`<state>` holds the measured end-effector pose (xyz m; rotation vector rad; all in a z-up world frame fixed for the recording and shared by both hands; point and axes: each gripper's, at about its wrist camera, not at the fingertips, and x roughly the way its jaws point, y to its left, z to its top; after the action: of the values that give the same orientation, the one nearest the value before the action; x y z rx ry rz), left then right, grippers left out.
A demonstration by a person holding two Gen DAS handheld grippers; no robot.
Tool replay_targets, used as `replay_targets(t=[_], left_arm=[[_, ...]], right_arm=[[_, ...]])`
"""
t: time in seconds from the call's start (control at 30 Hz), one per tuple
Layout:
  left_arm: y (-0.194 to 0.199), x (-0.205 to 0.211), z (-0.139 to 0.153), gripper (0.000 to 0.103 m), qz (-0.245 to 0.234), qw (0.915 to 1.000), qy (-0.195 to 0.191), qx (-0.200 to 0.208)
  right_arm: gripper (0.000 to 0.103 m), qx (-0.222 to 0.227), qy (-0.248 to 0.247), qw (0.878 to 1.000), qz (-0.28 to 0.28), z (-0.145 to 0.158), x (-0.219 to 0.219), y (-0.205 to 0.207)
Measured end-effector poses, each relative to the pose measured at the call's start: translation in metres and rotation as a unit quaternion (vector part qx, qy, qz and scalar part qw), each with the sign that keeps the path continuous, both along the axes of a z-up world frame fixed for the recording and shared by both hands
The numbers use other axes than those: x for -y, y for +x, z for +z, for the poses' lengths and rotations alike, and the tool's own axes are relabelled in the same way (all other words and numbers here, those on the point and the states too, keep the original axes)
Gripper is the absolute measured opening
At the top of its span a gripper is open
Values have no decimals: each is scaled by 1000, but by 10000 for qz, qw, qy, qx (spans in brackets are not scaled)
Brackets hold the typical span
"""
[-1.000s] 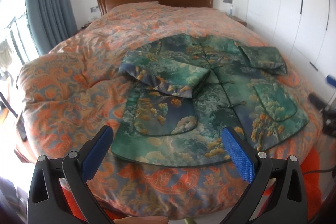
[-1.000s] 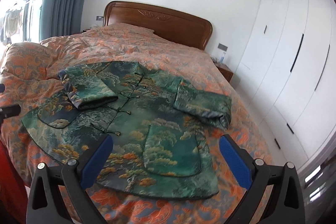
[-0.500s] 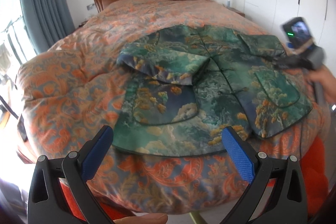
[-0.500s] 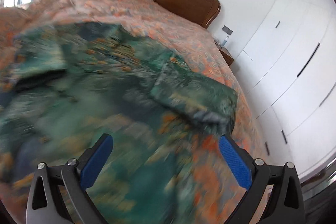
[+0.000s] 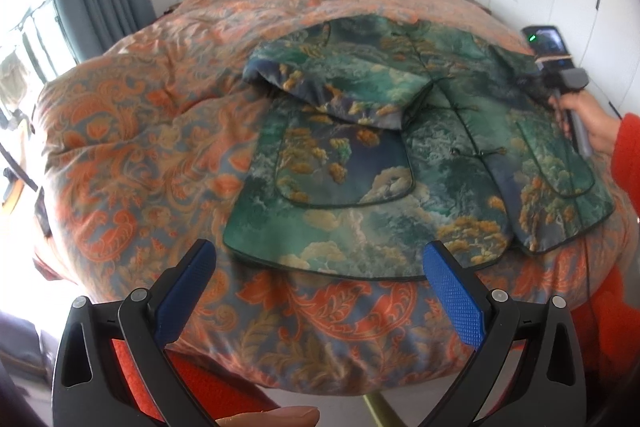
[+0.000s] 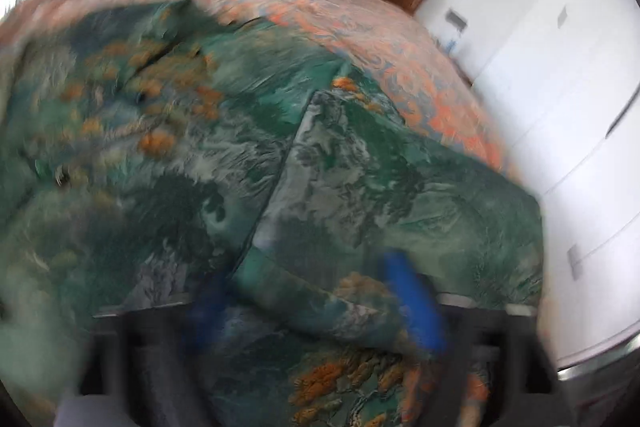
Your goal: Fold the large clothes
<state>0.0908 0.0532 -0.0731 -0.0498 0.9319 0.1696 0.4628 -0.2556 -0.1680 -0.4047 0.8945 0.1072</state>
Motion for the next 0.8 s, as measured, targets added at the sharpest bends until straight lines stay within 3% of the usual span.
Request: replay_targets(t=[0.03, 0.17, 0.3, 0.53, 0.63, 0.73, 0.8], left_arm=[[1, 0, -2, 103, -9, 10000, -21, -32], [7, 6, -5, 103, -121, 9998, -95, -135], [6, 15, 0, 103, -254, 9996, -72, -42], [9, 24, 5, 103, -415, 9991, -67, 3], [9, 28, 8, 103, -476, 9988, -46, 41], [12, 35, 9, 103, -517, 9983, 245, 61], [12, 39, 9, 103, -554, 9972, 484, 93]], right_arm=[[36, 16, 208, 9997, -142, 6, 10, 1], [18, 615, 472, 9957, -499, 37, 46, -13], [15, 1171, 937, 9821, -1142, 78, 108, -33], [15, 1807, 1141, 9541, -2099, 121, 218, -90], [15, 1808, 1229, 9421, -2545, 121, 259, -108], [15, 1663, 1288, 9282, -3069, 108, 301, -126], [22, 1505, 1281, 9140, -3544, 94, 328, -134]])
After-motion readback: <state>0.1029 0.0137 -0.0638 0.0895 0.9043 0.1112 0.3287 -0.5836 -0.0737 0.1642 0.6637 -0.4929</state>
